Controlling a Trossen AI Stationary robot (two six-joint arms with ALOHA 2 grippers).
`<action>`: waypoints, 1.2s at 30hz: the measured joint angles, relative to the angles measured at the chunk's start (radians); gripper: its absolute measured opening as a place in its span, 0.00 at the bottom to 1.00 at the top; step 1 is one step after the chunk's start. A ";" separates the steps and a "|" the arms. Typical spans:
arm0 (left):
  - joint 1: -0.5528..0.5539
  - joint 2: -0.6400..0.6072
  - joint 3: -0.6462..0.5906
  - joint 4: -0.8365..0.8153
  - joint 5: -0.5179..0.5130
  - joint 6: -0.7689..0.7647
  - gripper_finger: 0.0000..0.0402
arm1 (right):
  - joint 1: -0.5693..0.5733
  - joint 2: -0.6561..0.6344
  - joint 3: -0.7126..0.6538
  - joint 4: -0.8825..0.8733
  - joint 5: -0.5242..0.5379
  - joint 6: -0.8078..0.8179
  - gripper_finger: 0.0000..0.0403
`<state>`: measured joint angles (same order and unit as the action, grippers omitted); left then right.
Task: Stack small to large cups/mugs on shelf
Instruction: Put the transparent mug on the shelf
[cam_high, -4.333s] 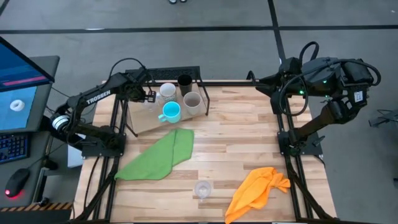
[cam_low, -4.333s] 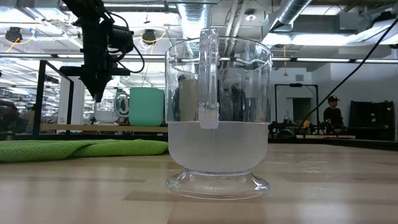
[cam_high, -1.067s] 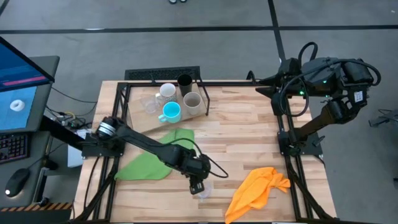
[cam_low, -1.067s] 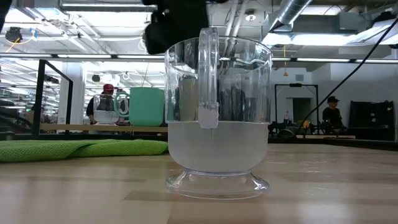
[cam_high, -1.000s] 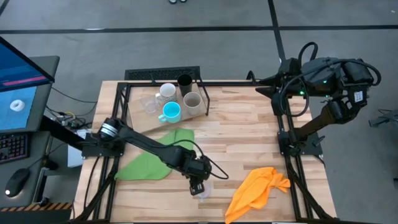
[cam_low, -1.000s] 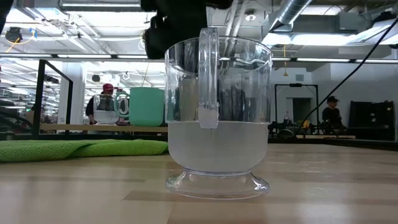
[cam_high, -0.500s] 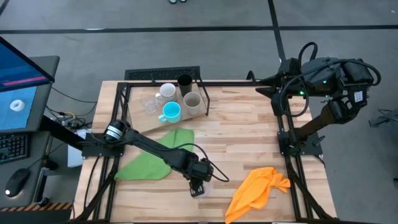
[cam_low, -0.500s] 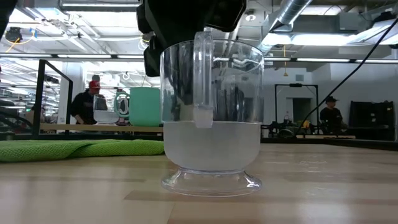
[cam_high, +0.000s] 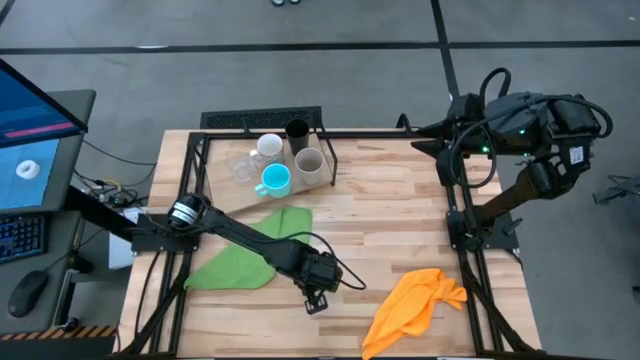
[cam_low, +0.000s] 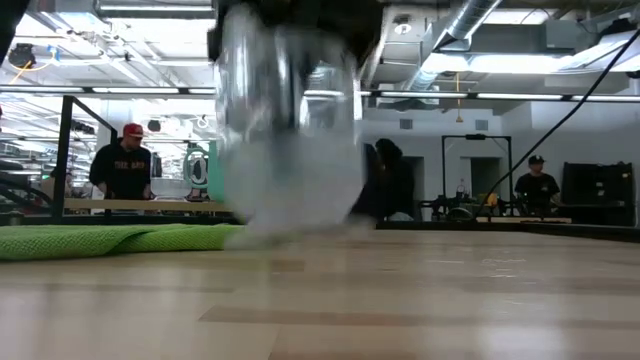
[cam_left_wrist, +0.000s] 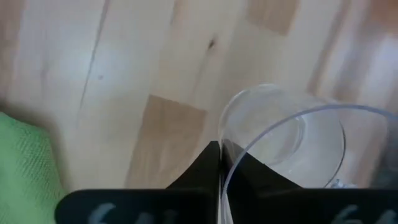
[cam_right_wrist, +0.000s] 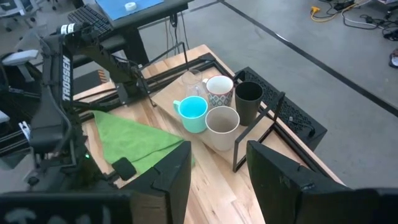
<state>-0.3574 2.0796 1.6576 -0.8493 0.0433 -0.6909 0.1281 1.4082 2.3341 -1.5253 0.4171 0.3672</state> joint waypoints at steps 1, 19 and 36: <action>-0.001 -0.008 0.011 -0.001 -0.008 -0.008 0.01 | 0.000 0.000 0.000 0.000 0.000 0.000 0.44; -0.004 -0.356 0.304 -0.102 -0.178 -0.100 0.00 | 0.000 0.000 0.000 0.000 0.000 0.025 0.44; -0.057 -0.584 0.345 0.236 -0.199 0.151 0.00 | 0.000 0.000 0.000 0.000 0.000 0.025 0.44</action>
<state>-0.4147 1.4960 2.0029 -0.6132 -0.1553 -0.5394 0.1284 1.4082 2.3341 -1.5253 0.4171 0.3920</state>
